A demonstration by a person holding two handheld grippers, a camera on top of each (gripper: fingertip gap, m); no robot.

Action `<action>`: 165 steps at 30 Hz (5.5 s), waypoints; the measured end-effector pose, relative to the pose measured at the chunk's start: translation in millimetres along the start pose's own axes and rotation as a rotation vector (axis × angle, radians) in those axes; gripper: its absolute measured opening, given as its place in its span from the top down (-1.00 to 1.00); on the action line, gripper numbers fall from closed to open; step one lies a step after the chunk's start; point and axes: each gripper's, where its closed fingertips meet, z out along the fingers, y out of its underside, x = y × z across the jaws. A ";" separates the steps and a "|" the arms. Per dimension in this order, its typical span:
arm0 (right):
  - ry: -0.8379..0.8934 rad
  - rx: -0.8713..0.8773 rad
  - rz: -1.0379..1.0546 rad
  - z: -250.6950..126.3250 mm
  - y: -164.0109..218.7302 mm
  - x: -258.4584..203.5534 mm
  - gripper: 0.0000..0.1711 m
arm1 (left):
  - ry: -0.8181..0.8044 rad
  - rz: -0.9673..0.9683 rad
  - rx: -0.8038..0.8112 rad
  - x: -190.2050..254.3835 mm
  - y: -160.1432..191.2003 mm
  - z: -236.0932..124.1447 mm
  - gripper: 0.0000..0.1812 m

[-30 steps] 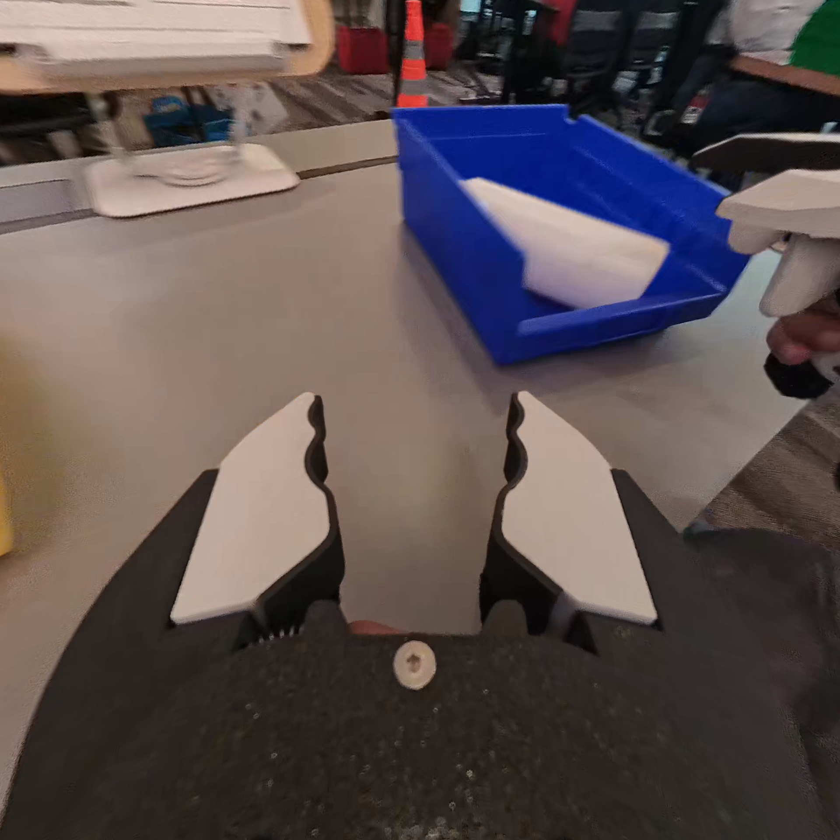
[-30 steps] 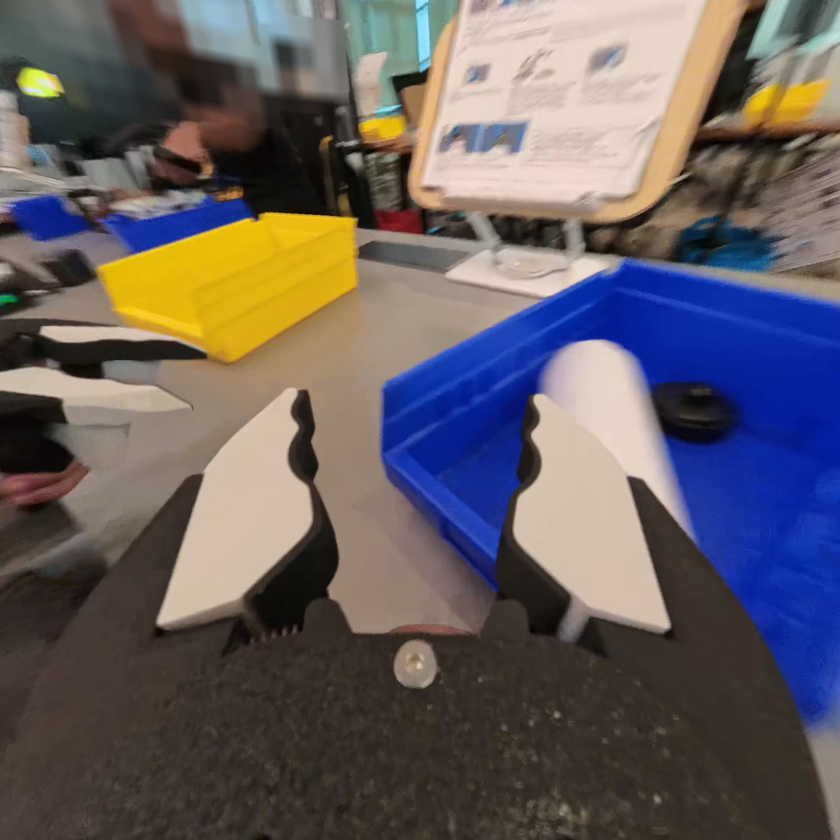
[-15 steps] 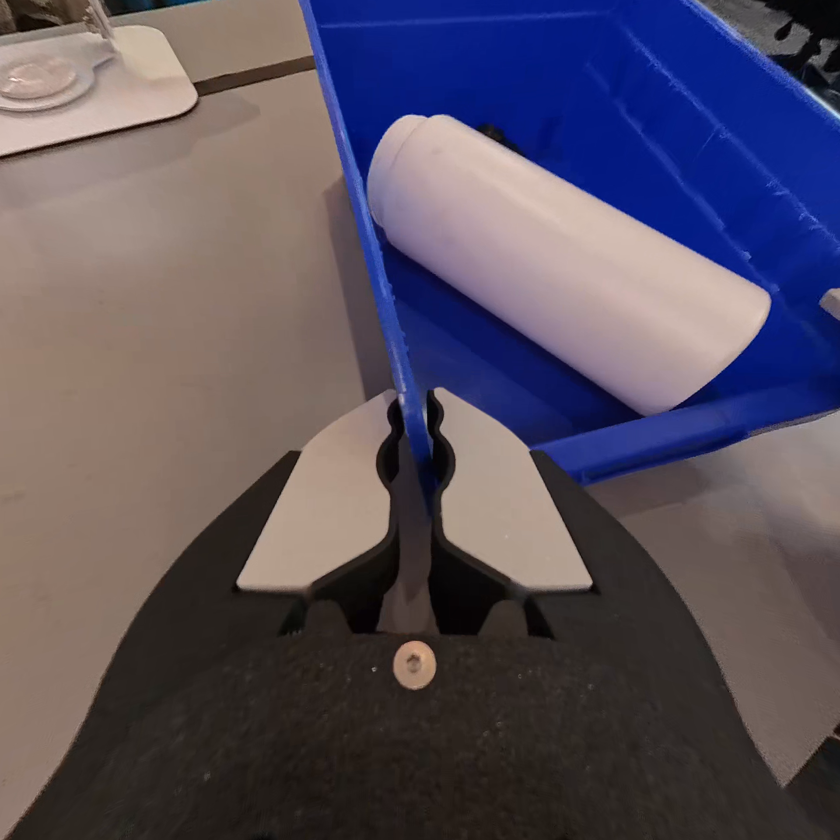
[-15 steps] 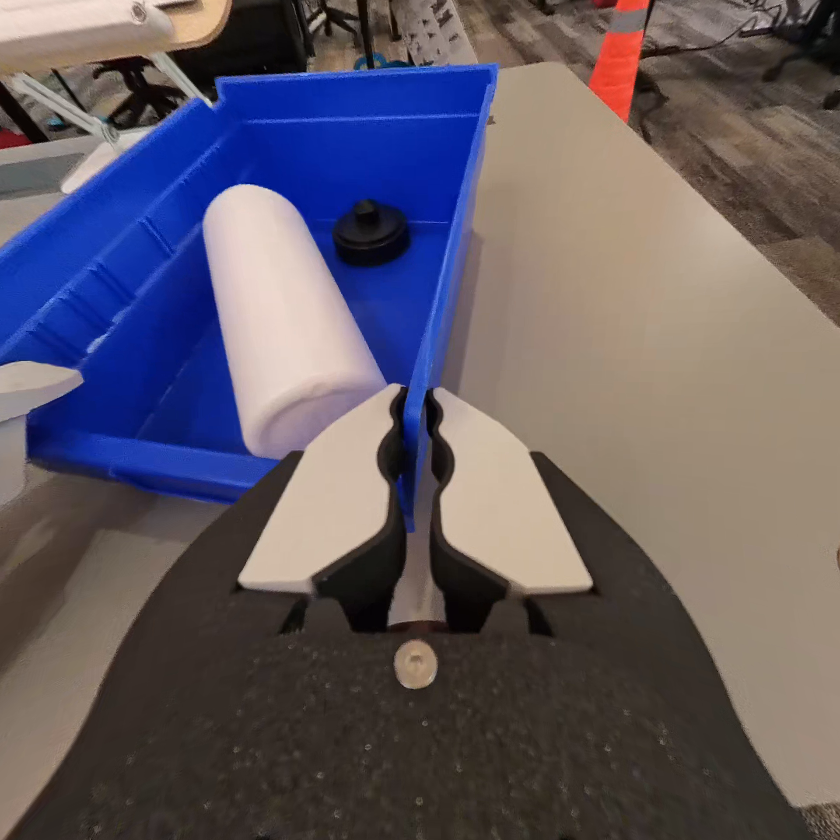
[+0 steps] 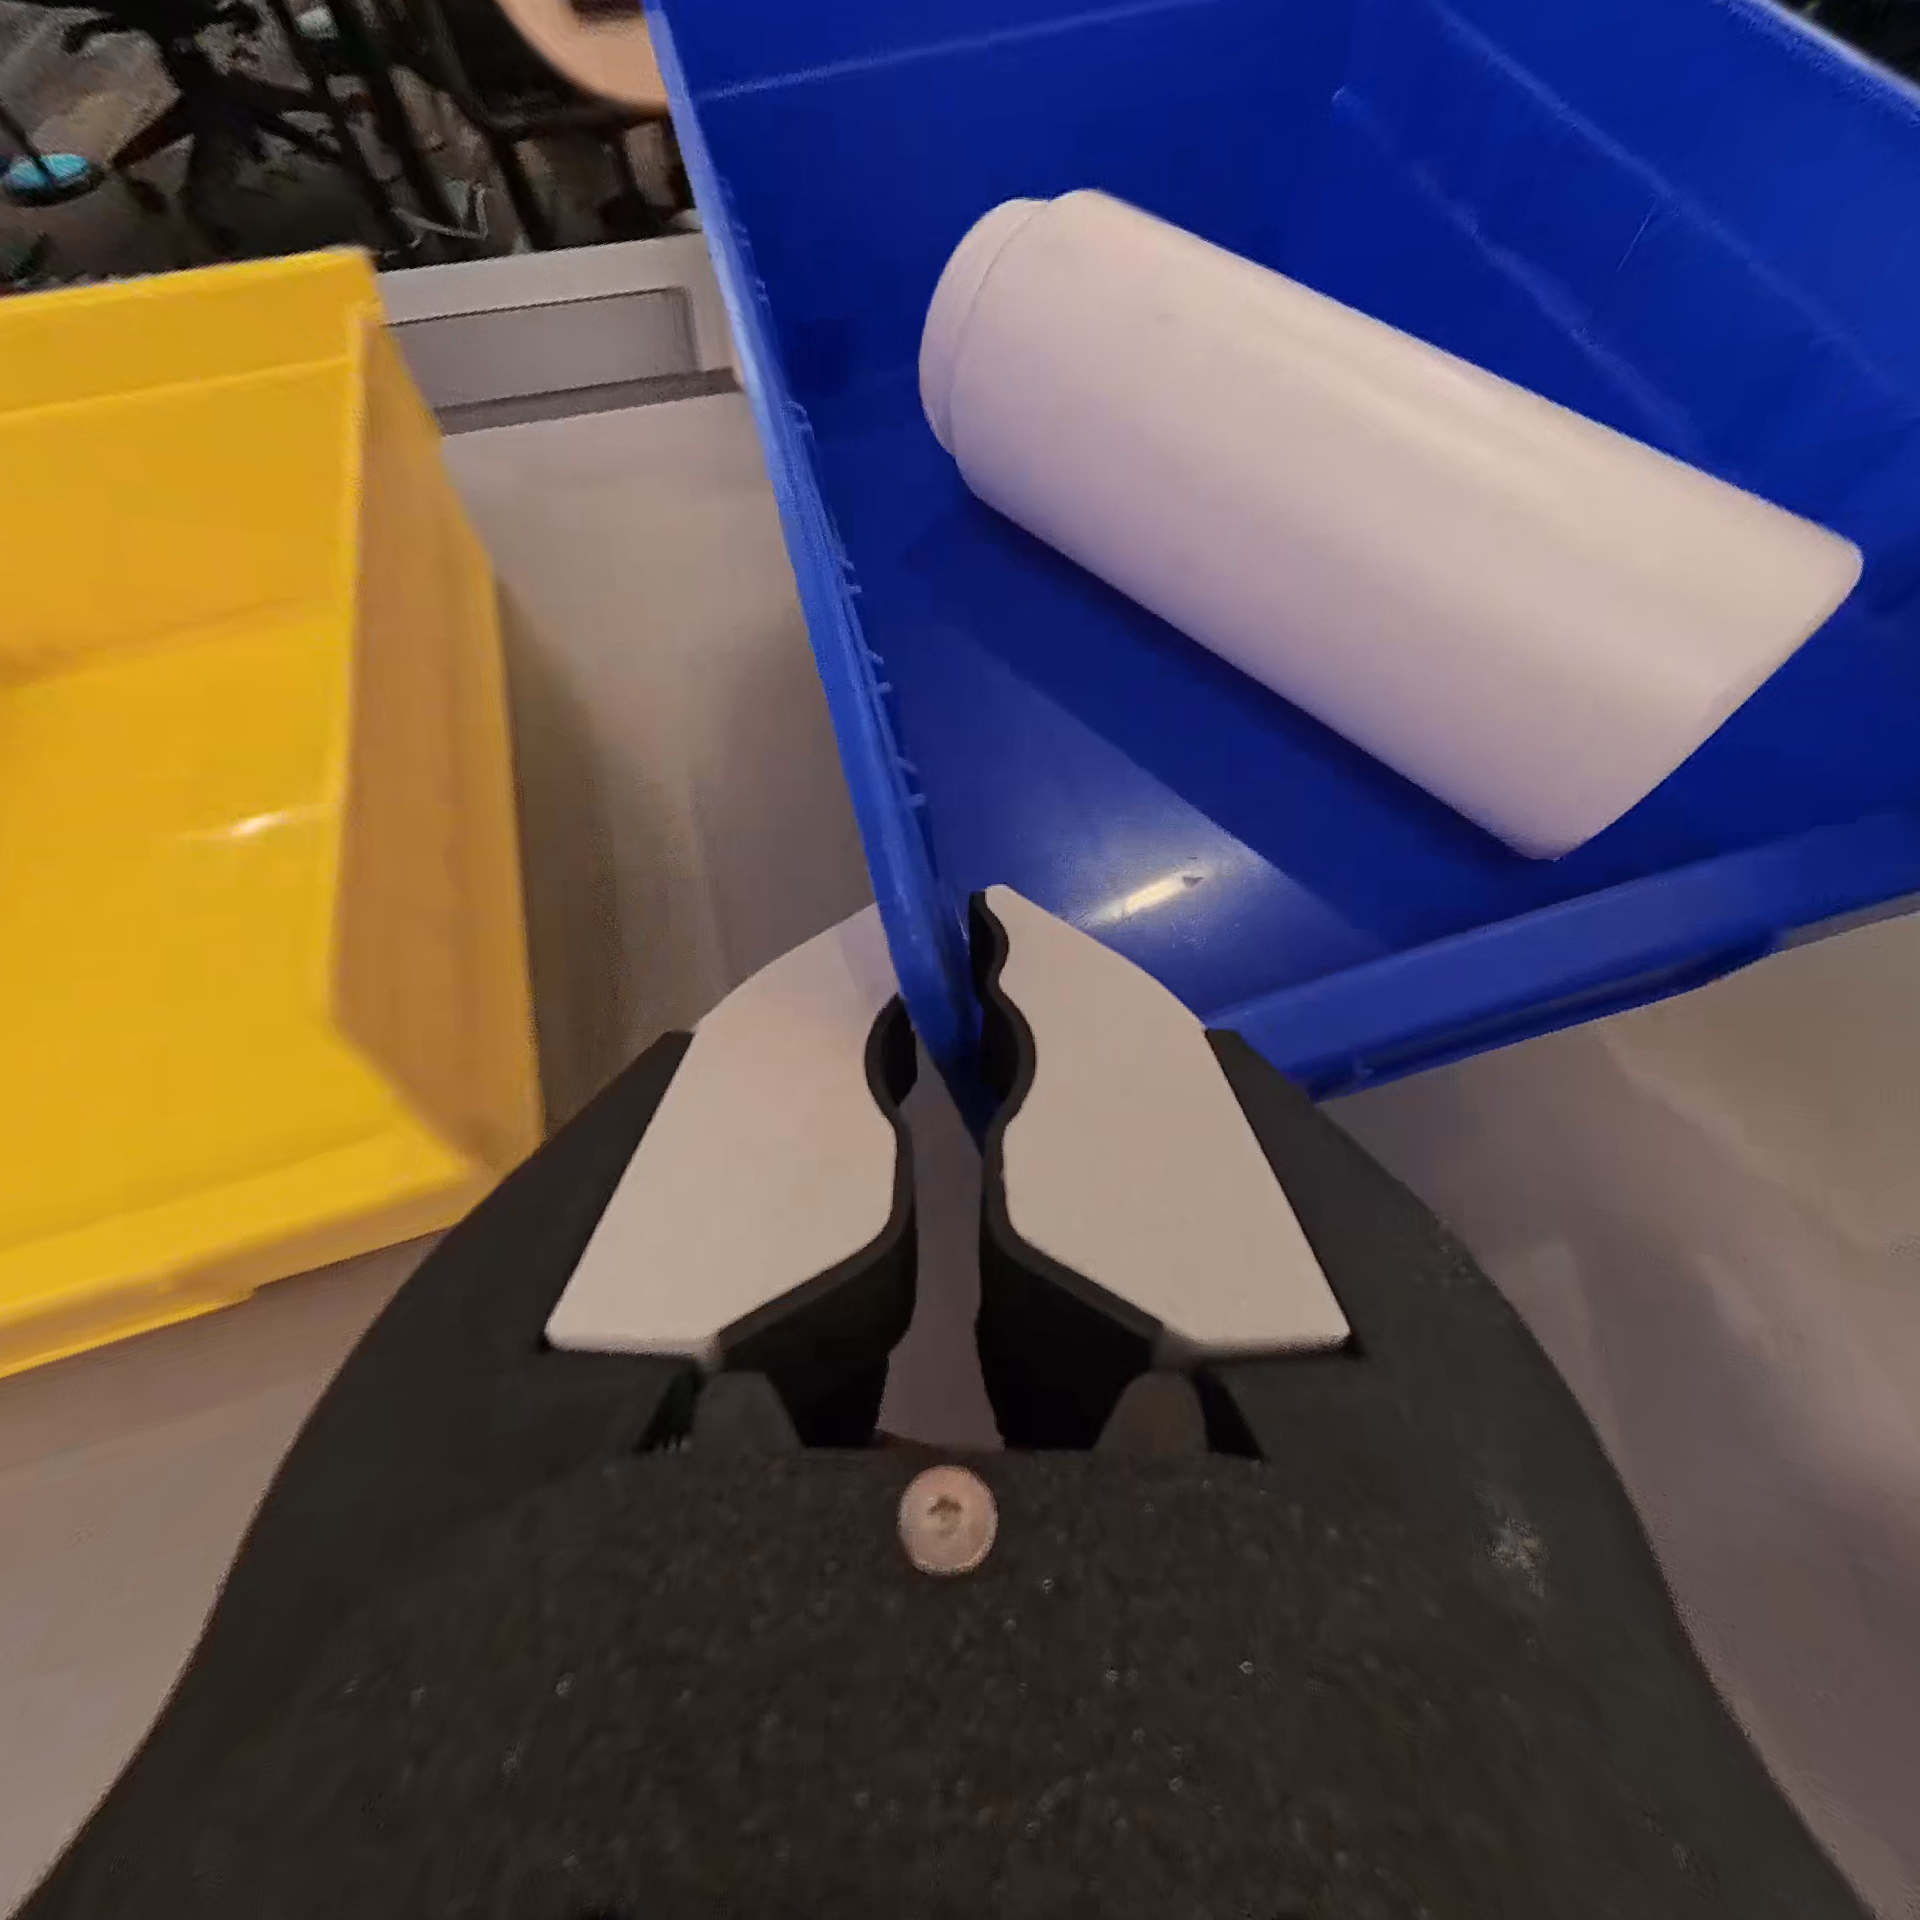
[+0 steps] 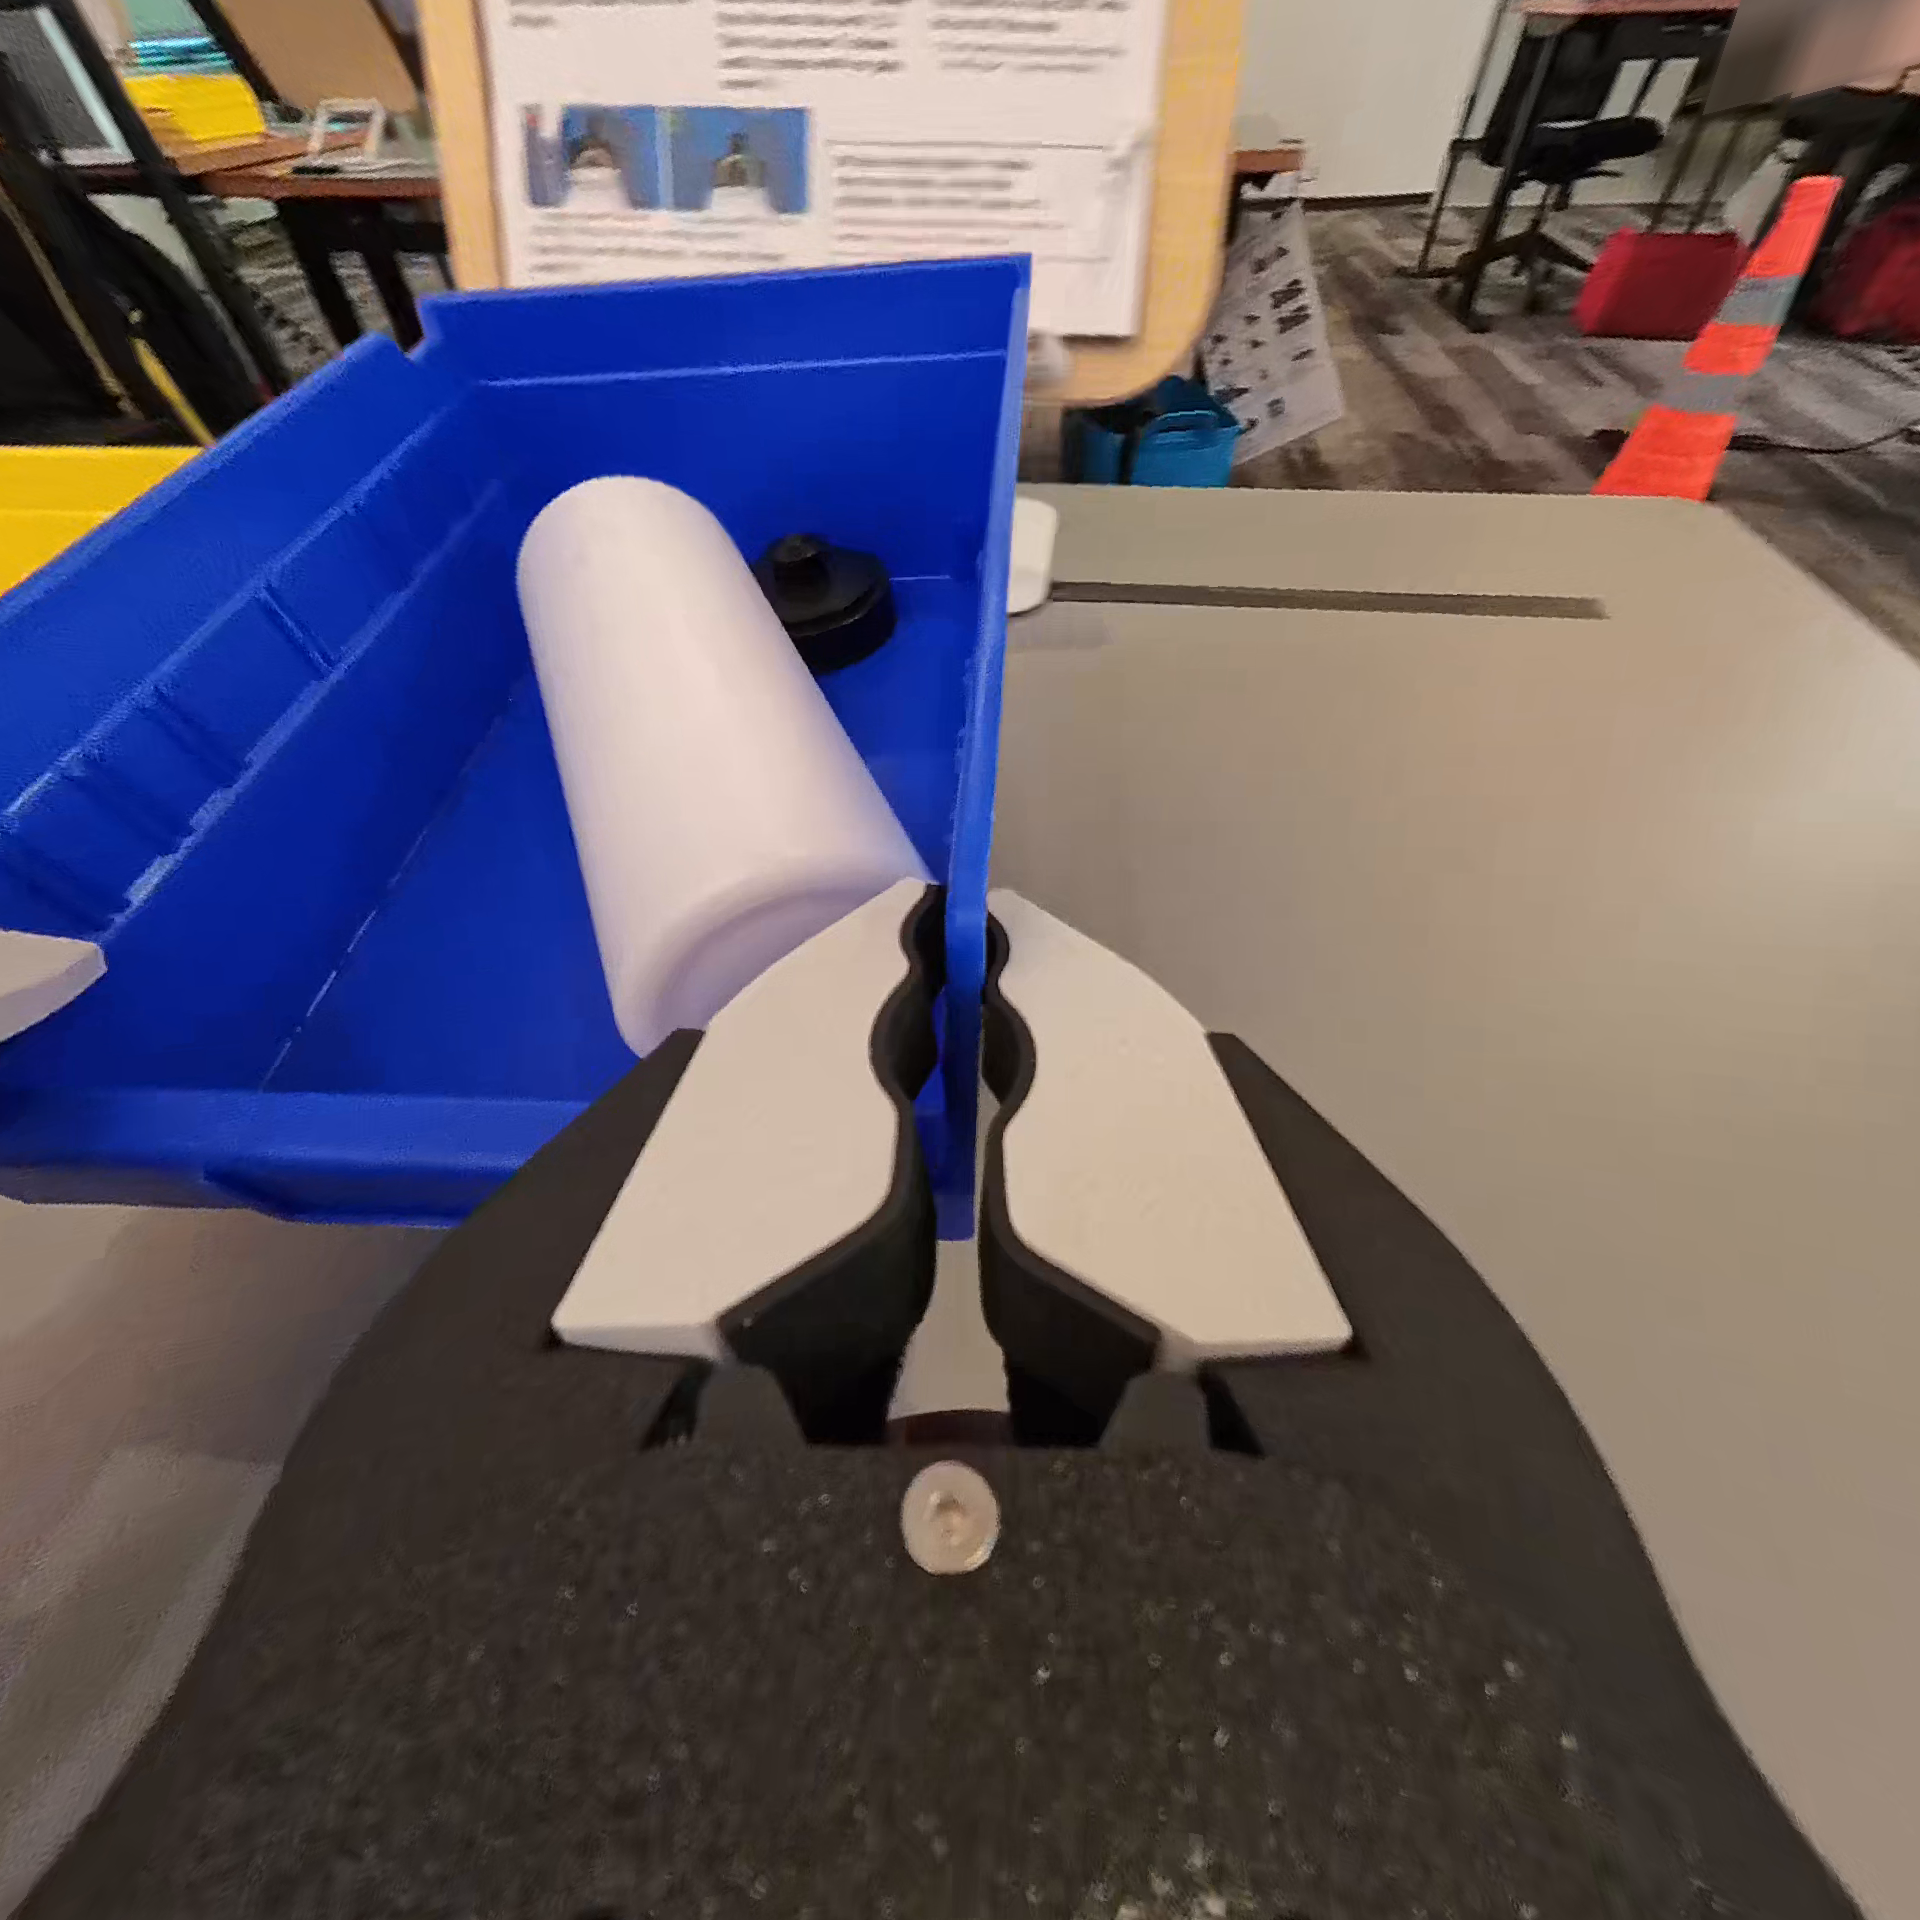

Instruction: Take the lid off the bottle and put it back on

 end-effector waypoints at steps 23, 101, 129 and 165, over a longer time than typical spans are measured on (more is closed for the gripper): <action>-0.496 0.029 -0.146 -16.4 24.1 -75.8 0.57 | -0.239 -0.236 0.146 -244.5 23.2 -110.9 0.24; 0.017 -0.288 0.264 -0.9 53.1 298.9 0.91 | 0.216 0.140 0.114 297.8 -18.9 78.1 0.91; -0.494 -0.110 0.071 2.0 16.0 -57.8 0.27 | -0.008 -0.183 0.009 -49.2 24.3 -9.7 0.25; -0.377 -0.163 -0.101 60.2 55.3 -300.3 0.86 | -0.212 -0.190 -0.044 -296.5 57.8 -22.2 0.97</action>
